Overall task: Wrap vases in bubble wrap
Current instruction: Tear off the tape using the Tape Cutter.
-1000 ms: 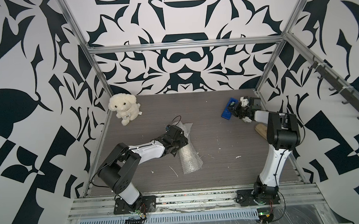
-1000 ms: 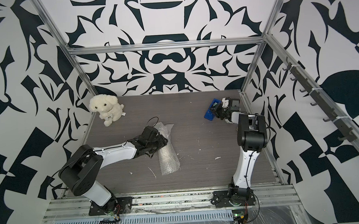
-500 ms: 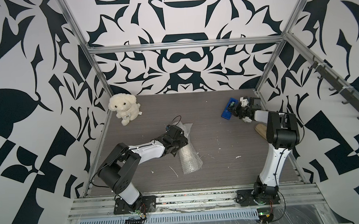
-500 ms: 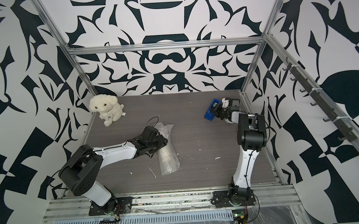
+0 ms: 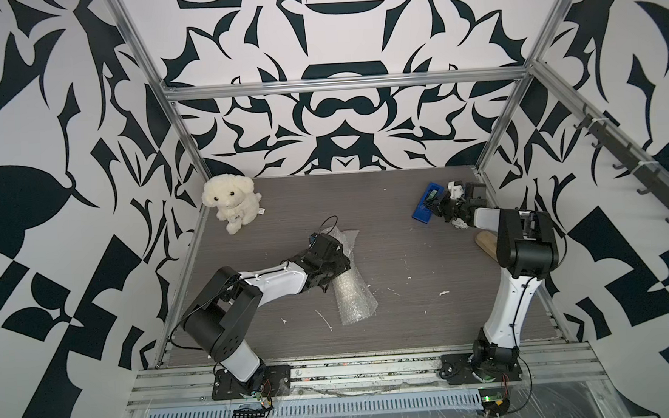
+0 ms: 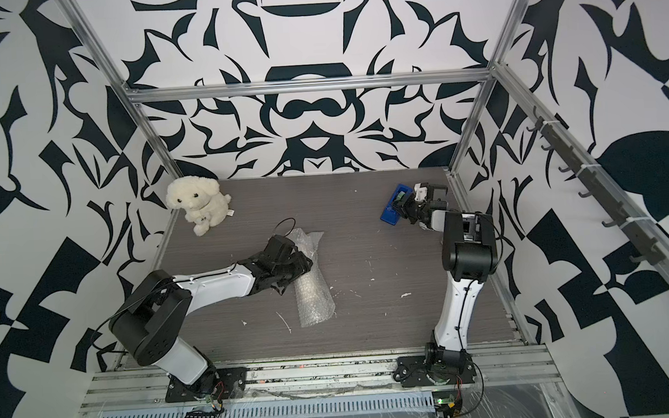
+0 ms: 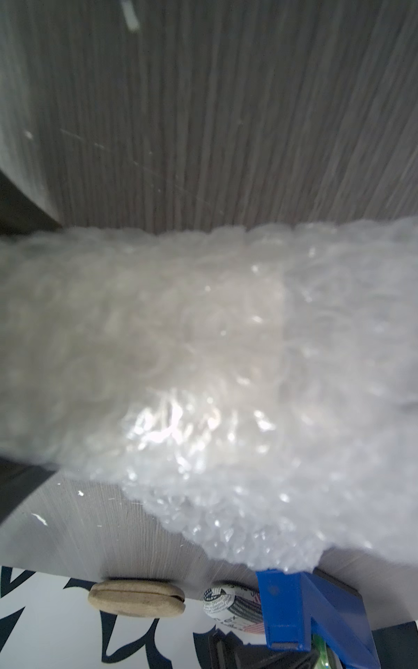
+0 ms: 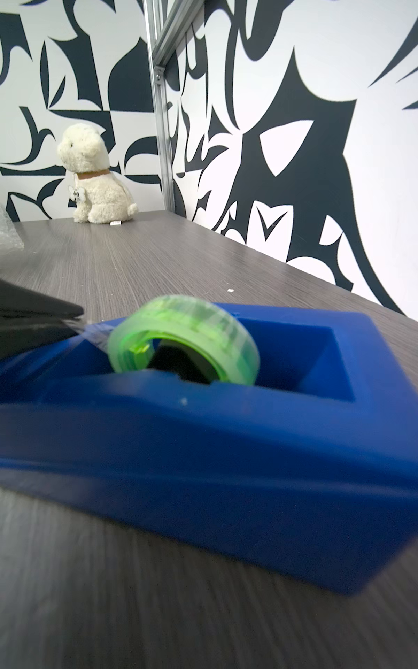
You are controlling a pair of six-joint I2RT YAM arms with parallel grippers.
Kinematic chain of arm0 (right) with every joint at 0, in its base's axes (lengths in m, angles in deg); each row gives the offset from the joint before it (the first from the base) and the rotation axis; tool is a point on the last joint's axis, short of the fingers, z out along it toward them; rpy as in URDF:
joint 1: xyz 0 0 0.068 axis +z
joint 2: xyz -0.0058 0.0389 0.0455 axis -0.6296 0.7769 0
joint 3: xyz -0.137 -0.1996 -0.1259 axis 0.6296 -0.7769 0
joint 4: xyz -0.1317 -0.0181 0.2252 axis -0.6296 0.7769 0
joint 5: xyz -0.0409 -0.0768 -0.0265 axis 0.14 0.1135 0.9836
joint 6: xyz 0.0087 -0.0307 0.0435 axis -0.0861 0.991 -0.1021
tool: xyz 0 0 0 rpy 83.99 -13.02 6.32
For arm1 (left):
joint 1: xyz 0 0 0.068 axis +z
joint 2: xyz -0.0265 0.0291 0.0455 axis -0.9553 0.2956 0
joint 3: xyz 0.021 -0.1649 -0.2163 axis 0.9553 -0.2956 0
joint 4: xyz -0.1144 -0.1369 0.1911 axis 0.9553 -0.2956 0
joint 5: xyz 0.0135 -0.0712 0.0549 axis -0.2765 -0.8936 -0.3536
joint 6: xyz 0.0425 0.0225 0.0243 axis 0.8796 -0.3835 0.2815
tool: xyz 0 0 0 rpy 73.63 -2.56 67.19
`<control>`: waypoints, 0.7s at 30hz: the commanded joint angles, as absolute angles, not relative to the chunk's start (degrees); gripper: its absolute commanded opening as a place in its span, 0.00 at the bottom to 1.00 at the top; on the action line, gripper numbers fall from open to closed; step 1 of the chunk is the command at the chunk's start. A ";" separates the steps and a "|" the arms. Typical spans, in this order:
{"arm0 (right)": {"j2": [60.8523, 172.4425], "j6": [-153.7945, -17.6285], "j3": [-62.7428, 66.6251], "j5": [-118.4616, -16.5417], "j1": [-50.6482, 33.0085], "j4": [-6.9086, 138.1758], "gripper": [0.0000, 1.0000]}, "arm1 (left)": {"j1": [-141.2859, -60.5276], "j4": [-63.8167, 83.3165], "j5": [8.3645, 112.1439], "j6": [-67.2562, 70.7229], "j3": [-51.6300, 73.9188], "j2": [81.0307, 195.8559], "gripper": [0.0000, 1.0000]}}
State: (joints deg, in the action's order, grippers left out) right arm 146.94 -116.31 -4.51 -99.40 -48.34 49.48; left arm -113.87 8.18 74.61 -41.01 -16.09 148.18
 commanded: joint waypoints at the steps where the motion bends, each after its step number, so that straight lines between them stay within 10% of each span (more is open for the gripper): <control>1: 144.20 -119.61 -5.88 -102.36 -47.82 45.55 0.00 | -114.03 9.78 74.95 -40.19 -14.94 147.52 0.26; 21: 139.61 -121.55 -10.67 -104.56 -45.88 43.61 0.00 | -114.03 9.61 75.42 -40.02 -14.76 148.35 0.26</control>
